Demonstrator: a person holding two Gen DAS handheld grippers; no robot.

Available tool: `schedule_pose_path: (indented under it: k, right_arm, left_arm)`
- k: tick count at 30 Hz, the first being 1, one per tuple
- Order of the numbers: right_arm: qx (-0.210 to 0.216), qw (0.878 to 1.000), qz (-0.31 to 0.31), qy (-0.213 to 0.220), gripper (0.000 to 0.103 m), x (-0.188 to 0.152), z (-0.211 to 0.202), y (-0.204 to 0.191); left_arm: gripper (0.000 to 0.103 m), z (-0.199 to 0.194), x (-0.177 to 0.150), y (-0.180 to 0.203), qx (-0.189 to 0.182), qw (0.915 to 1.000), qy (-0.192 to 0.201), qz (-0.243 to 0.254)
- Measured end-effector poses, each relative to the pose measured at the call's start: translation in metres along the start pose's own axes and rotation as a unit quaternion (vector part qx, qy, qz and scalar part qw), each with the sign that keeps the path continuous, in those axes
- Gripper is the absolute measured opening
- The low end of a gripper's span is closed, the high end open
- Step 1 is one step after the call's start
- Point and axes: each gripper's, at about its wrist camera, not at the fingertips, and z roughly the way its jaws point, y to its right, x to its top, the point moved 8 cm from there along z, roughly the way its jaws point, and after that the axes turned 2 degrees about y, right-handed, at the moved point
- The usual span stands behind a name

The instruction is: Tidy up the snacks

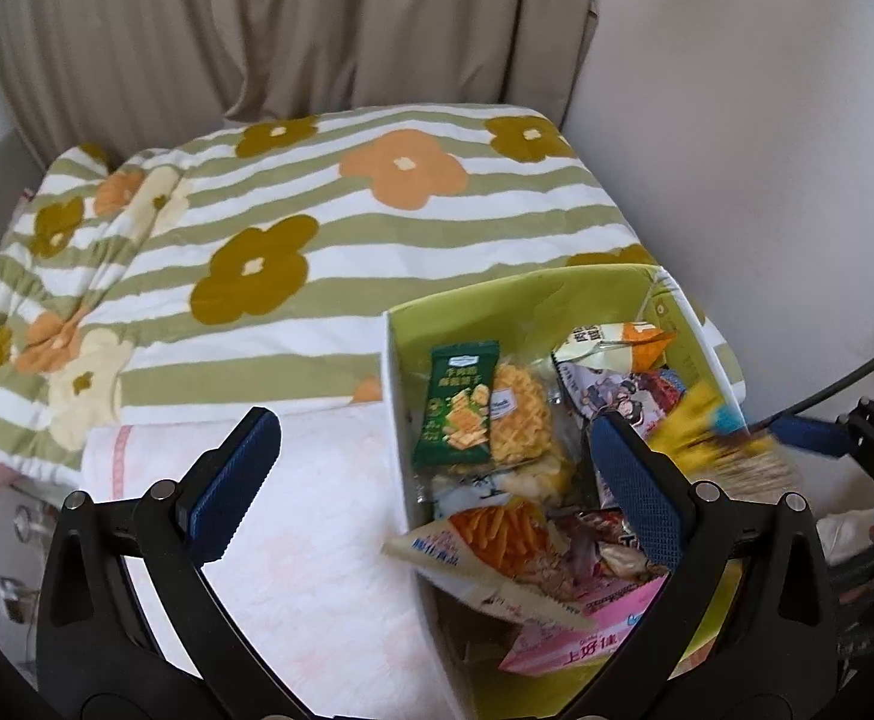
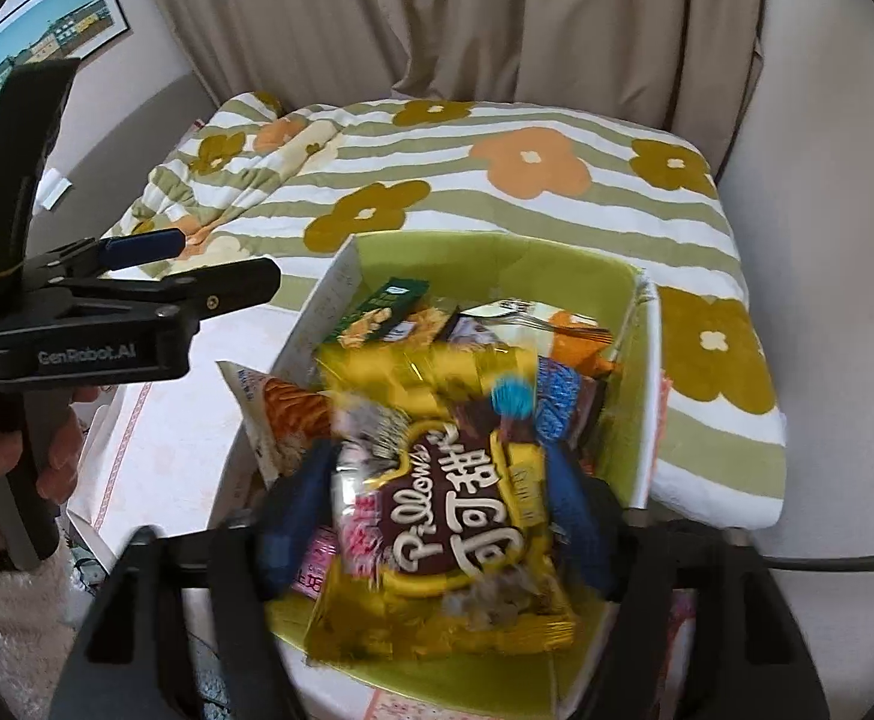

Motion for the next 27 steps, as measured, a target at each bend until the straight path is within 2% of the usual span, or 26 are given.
schedule_pose_path:
  k: [1,7,12,21,27]
  right_arm:
    - [0.002,1.000,0.000,0.006,0.103,-0.001,0.000,-0.002]
    - [-0.017,0.999,0.027,0.036,0.103,-0.017,-0.014,-0.011]
    - [-0.038,0.996,0.036,0.071,0.103,-0.024,-0.045,-0.028]
    - [-0.066,0.982,0.062,0.167,0.103,-0.029,-0.121,-0.090]
    - [-0.088,0.969,0.065,0.220,0.103,-0.050,-0.160,-0.126]
  left_arm:
    - [0.103,-0.004,-0.003,-0.003,0.003,1.0000,0.000,-0.003]
    - [0.102,-0.029,-0.027,-0.024,0.007,0.9999,0.009,-0.009]
    - [0.103,-0.066,-0.041,-0.038,-0.002,0.9993,0.035,-0.010]
    - [0.103,-0.171,-0.078,-0.062,0.011,0.9930,0.117,0.003]
    - [0.103,-0.249,-0.115,-0.080,0.036,0.9811,0.190,-0.001]
